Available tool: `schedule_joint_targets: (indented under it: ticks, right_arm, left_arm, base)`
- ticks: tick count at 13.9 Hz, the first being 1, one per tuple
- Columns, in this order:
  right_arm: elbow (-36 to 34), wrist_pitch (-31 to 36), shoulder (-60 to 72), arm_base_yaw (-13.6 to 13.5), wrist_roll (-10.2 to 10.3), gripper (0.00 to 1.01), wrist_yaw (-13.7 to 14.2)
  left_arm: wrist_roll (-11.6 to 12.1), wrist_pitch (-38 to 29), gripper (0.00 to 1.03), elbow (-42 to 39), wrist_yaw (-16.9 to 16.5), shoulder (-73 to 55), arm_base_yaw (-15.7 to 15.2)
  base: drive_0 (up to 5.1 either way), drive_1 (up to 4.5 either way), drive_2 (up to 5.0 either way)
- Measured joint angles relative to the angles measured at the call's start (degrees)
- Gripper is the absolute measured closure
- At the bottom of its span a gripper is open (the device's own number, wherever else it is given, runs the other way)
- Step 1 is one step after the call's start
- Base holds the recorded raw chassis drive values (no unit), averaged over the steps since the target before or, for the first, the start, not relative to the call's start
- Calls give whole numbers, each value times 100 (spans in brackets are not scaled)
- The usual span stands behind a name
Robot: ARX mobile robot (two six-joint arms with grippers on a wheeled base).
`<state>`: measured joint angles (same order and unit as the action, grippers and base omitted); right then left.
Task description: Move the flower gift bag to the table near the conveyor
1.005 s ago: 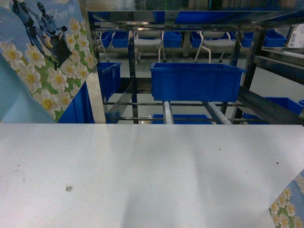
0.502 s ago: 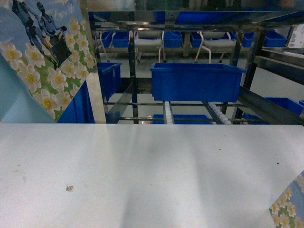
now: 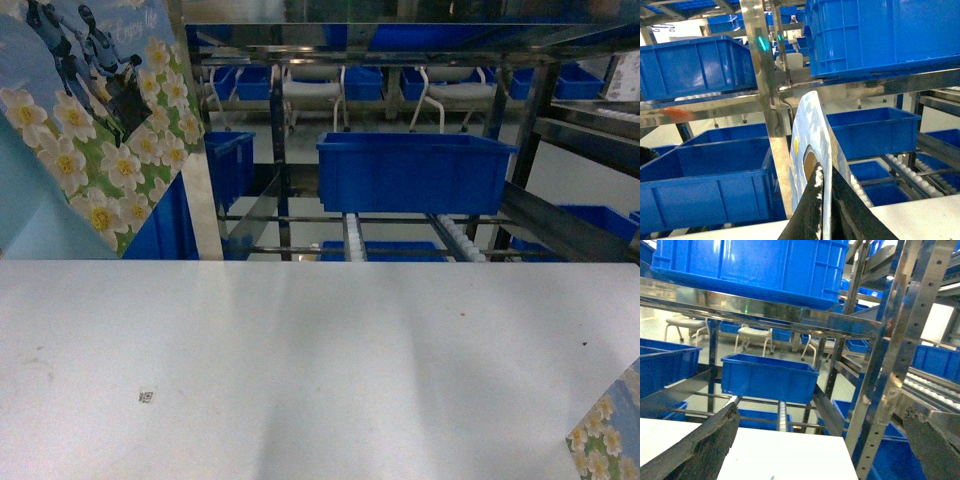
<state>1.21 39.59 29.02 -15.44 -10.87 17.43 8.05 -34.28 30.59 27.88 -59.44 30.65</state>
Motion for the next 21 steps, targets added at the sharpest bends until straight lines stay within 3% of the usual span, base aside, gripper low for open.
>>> schedule_joint_targets:
  ticks: [1, 5, 8, 13, 21]
  right_arm:
    - [-4, -481, -505, -114, -114, 3, 225]
    - [-13, -610, -710, -144, -234, 3, 299]
    - [-13, -610, -710, -144, -236, 3, 299]
    - [-13, -610, -710, -144, -254, 3, 299]
    - [-13, -610, -710, -144, -256, 3, 299]
  left_arm:
    - [0, 0, 101, 0, 0, 0, 0]
    - [-4, -133, 101, -31, 92, -28, -13]
    - [-11, -710, 101, -282, 321, -581, -168]
    - [-63, -1915, 101, -671, 339, -1814, -581]
    - [-678, -3626, 101, -1252, 564, -3654, -472]
  base:
    - [0, 0, 0]
    - [0, 0, 0]
    - [0, 0, 0]
    - [0, 0, 0]
    - [0, 0, 0]
